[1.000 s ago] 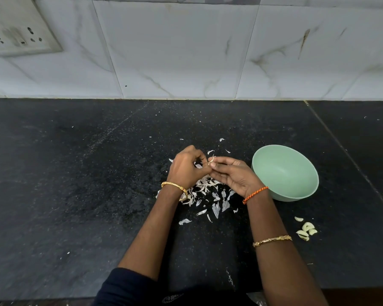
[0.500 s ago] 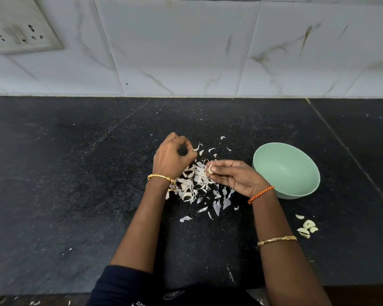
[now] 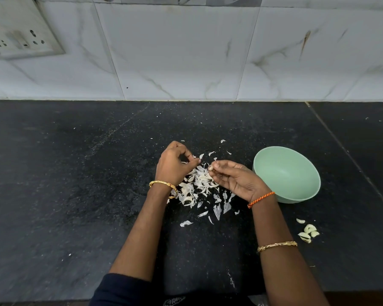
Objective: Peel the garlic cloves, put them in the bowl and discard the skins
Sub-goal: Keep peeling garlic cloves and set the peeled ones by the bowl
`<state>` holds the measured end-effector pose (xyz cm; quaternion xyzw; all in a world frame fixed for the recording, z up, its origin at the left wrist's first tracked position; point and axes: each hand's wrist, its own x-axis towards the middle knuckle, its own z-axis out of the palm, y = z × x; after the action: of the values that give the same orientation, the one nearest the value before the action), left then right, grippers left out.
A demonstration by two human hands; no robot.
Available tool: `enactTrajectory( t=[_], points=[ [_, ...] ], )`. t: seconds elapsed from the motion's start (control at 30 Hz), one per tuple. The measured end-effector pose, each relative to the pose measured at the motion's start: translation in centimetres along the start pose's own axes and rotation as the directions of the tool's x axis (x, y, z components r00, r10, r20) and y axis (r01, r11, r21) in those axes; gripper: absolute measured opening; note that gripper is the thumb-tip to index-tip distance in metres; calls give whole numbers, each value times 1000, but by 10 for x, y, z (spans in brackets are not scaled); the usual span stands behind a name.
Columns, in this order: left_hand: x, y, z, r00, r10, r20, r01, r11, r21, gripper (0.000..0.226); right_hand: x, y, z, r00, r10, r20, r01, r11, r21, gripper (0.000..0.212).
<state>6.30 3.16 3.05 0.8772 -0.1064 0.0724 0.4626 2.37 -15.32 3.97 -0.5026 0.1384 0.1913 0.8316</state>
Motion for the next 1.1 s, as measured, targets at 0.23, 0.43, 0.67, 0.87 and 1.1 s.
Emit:
enactTrajectory(
  t=[0.23,0.43,0.67,0.87,1.1],
  points=[
    [2,7,4,983,25,180,7,985,-174,9,3,-1,1,997,-47,-66,48,999,12,8],
    [-4,17,5,959,24,282,83,929,-361,14,6,-2,1,990,-99,-101,99,995,-9,10],
    [-6,18,16,975,-71,212,153,903,-401,9,8,1,7,975,-141,-174,120,984,-129,3],
    [-6,28,21,949,-285,137,311,764,-566,5,17,14,23,812,-500,-300,382,845,-375,14],
    [-5,37,22,799,-506,326,539,360,-762,13,26,20,37,726,-604,-328,488,789,-373,15]
  ],
)
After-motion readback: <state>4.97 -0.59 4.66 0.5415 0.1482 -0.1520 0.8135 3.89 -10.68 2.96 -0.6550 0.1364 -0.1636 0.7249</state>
